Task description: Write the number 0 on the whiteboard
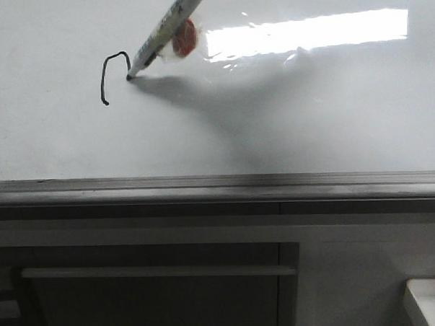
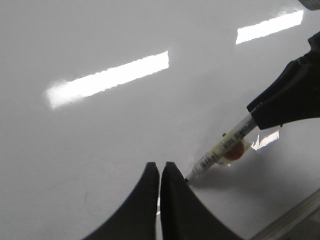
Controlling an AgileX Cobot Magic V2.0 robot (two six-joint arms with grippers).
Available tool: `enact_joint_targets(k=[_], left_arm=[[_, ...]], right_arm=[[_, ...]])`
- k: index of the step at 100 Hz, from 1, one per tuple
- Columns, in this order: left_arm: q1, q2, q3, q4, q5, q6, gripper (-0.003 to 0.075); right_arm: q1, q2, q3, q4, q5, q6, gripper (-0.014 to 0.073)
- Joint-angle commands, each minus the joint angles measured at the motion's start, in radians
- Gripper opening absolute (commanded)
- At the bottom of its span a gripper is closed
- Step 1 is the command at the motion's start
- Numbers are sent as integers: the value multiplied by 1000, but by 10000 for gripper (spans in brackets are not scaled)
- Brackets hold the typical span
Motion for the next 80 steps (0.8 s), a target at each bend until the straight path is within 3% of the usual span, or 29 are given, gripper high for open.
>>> enact_joint_targets(k=[1, 80], left_arm=[[-5, 3, -28, -17, -92, -8, -20], [-5, 3, -28, -17, -107, -8, -20]], right_arm=[[-7, -30, -13, 14, -9, -2, -50], [-1, 45, -93, 19, 52, -19, -50]])
